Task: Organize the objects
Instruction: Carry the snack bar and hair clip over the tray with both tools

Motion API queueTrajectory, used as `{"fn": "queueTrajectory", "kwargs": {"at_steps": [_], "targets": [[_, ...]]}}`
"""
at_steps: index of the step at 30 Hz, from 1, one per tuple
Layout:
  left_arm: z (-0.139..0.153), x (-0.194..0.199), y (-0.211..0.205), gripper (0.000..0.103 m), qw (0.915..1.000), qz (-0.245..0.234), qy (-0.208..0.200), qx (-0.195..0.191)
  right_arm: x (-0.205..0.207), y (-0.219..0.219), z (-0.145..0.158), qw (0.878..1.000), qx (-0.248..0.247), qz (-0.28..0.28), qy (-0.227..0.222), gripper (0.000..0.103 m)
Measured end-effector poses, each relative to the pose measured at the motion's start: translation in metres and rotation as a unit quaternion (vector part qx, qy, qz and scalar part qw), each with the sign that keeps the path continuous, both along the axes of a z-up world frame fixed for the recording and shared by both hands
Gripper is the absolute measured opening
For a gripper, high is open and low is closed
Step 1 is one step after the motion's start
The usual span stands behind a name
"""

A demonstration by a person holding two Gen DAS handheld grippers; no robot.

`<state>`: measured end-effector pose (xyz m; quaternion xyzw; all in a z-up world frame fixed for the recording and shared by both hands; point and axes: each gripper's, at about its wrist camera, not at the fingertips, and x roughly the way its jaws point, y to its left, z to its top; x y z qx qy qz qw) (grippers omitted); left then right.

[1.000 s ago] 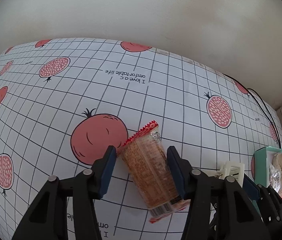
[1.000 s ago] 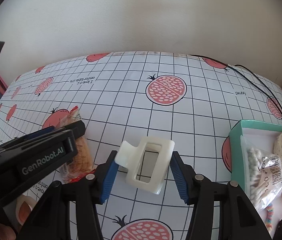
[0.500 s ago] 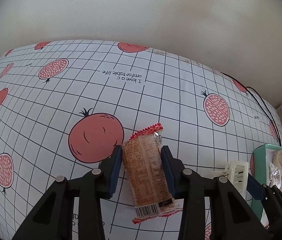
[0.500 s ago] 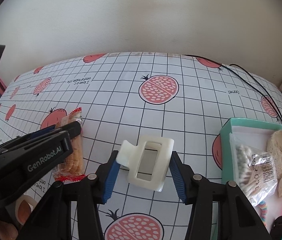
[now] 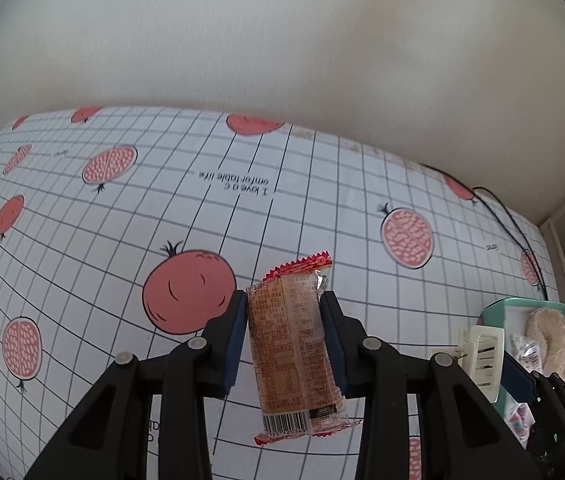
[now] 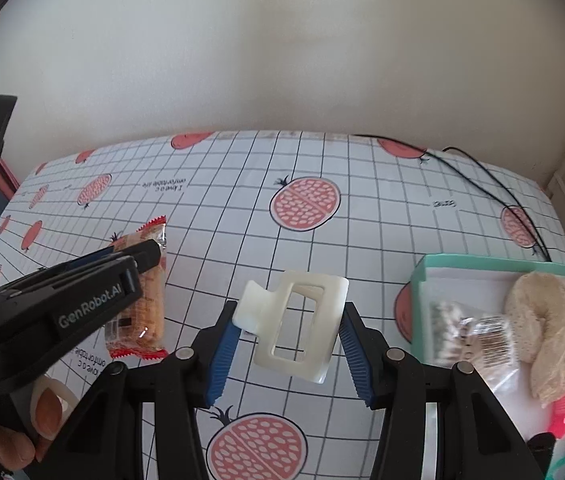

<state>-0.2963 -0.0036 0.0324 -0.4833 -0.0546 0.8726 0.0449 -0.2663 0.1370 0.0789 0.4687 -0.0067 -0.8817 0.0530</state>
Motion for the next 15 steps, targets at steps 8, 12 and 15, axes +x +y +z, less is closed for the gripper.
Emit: {"fn": "queueTrajectory", "kwargs": {"at_steps": [8,12,15], "targets": [[0.03,0.009,0.012,0.038,0.9996,-0.012,0.025,0.006,0.018,0.025,0.022,1.0,-0.011,-0.018,0.019,0.053],[0.045,0.02,0.027,0.038,0.999,-0.026,0.034,0.011,0.035,0.044,0.034,0.999,-0.017,-0.031,0.029,0.053],[0.056,0.032,0.045,0.038,0.9982,-0.045,0.038,0.015,0.052,0.062,0.04,0.998,-0.02,-0.043,0.038,0.053]]}}
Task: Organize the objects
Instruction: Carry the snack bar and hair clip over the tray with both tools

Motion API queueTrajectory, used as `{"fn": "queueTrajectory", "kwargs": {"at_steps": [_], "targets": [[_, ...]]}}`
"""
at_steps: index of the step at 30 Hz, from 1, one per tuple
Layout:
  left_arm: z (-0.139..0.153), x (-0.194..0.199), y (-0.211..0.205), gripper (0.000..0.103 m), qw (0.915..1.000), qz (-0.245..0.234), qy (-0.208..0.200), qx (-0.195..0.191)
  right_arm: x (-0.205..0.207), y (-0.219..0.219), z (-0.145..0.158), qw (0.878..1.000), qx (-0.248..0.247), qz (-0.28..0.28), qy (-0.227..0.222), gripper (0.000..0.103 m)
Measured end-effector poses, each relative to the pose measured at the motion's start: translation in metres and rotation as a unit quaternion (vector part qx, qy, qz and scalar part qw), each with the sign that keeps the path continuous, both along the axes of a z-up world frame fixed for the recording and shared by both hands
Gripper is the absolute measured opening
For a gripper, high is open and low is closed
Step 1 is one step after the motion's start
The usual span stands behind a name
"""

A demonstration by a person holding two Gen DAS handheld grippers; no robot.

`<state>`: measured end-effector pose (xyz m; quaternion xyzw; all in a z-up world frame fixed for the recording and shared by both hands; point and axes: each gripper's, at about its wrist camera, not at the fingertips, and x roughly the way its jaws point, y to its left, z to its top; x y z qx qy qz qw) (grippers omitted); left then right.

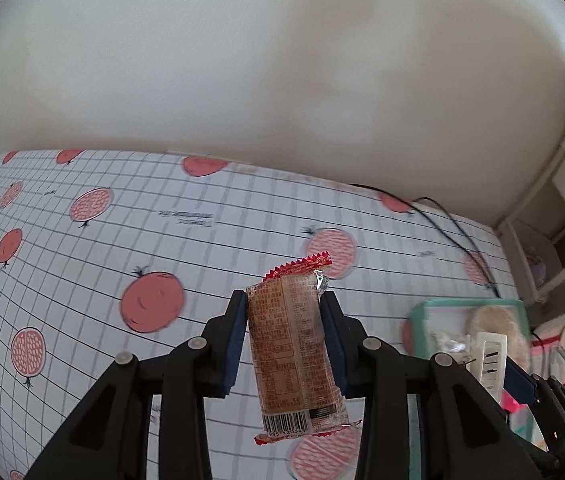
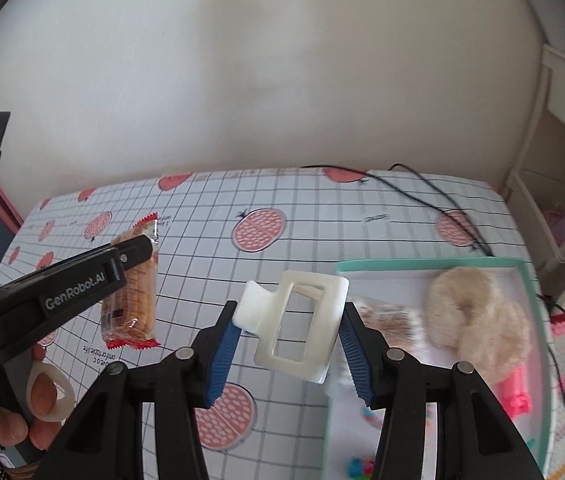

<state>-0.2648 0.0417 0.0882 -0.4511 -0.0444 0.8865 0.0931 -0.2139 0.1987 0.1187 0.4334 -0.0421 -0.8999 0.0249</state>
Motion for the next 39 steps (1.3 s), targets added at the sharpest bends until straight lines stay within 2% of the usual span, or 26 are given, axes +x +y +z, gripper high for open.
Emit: {"fn": "queueTrajectory", "kwargs": {"at_steps": [6,14,25,31,39], "targets": [[0.017,0.027,0.031,0.038,0.9996,-0.026,0.007,0.001,0.038,0.041,0.003,0.999,-0.01,-0.031,0.011,0.053],[0.032,0.062,0.07,0.038,0.9983,-0.055,0.013,-0.017,0.078,0.087,0.018,0.998,-0.009,-0.063,0.023,0.053],[0.047,0.093,0.112,0.038,0.9966,-0.082,0.01,0.0,0.101,0.133,0.024,0.995,-0.007,-0.093,0.027,0.053],[0.041,0.094,0.136,0.038,0.9951,-0.099,0.005,-0.003,0.099,0.149,0.016,0.995,-0.007,-0.102,0.02,0.053],[0.013,0.083,0.158,0.039,0.9931,-0.116,-0.014,-0.015,0.081,0.16,-0.017,0.994,-0.015,-0.108,-0.011,0.053]]}}
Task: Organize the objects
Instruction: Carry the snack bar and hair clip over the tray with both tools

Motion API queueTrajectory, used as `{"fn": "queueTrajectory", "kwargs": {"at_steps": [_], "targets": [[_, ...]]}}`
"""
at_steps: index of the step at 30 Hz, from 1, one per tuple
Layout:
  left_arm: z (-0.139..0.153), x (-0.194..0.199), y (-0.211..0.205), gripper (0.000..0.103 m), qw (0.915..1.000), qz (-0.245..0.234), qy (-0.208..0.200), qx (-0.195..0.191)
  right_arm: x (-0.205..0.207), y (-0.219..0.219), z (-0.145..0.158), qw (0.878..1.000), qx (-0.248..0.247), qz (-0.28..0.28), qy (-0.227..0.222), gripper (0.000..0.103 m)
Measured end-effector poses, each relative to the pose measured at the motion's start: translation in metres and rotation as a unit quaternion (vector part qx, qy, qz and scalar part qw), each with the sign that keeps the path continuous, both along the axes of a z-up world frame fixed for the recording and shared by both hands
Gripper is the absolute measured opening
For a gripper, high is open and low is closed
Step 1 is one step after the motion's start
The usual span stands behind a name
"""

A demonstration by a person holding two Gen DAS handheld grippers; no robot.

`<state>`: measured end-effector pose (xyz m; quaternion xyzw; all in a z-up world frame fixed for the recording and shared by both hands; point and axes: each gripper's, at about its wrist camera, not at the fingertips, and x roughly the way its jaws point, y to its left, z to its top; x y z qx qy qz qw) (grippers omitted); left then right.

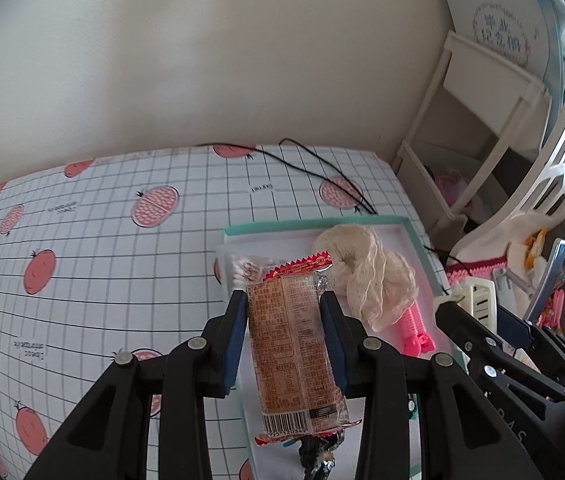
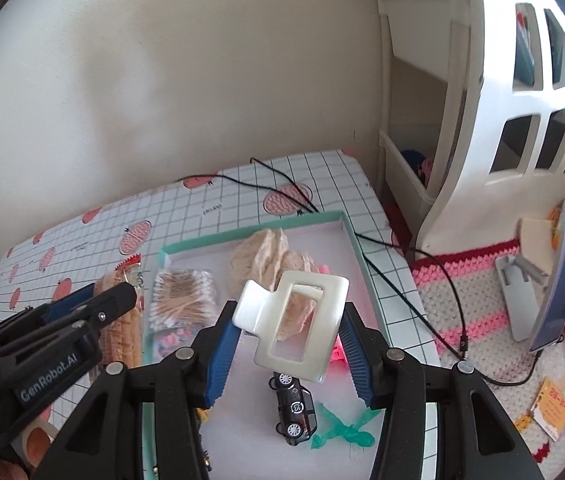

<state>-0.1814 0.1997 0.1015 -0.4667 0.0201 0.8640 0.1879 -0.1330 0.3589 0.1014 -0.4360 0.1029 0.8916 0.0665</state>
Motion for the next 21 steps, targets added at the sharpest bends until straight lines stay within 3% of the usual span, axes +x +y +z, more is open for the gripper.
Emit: {"fn": "queueTrajectory", "kwargs": {"at_steps": [9,21], "targets": [[-0.035,-0.012,0.012,0.039,0.9995,-0.005,-0.03,-0.003,-0.015,0.007,-0.034,1.0,-0.004,-0.001,-0.029,0.053],[-0.05,-0.019,0.017,0.039,0.9991,-0.009,-0.042,0.0,-0.024,0.002,-0.051,0.999,0.003,0.008,-0.047,0.053]]}}
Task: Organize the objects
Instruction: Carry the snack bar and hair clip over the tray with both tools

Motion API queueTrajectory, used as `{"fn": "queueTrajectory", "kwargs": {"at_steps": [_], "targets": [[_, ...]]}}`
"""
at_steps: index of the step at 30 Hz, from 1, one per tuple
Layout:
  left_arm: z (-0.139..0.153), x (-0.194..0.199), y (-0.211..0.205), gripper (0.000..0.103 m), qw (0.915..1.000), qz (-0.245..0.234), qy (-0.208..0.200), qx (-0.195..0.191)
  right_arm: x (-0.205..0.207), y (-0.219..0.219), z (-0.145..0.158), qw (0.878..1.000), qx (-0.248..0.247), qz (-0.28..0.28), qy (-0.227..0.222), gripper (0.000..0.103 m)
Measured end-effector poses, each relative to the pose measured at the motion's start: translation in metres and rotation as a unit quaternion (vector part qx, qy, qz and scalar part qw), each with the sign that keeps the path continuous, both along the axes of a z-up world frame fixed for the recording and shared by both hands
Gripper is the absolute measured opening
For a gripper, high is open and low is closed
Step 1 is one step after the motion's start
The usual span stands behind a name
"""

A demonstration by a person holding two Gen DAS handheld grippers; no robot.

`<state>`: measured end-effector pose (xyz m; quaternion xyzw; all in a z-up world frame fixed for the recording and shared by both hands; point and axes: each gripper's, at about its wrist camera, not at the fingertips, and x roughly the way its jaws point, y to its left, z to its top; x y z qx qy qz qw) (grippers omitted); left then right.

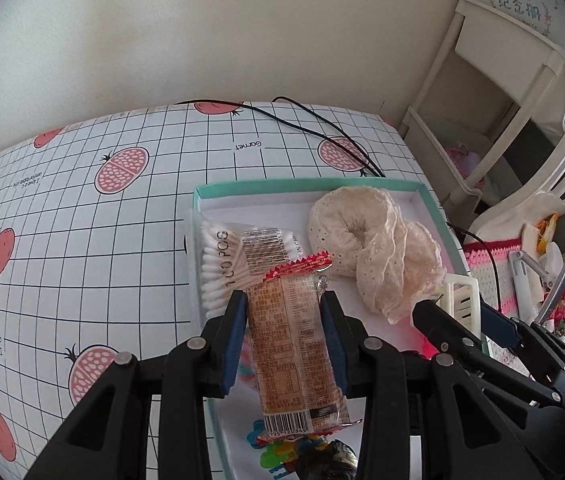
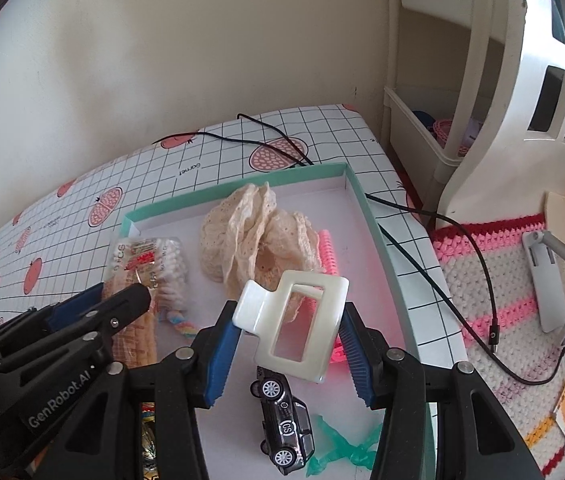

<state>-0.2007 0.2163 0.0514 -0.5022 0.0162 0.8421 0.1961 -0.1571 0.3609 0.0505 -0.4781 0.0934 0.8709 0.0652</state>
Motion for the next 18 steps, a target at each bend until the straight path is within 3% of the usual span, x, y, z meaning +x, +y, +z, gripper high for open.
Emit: {"fn": "queueTrajectory", "kwargs": {"at_steps": [13,18], "targets": [[-0.0011,-0.0019,-0.0032,0.04,1.0,0.001,-0.008,0.003,-0.0006,-0.0028,0.0002,1.0,-0.003,0.008,-0.006,0.054],[0.0019,-0.0036,-0.0052,0.046,0.9999,0.003,-0.008,0.007,-0.0005,-0.0025,0.0053,1.0,-0.004,0.011,-0.001,0.054]]}}
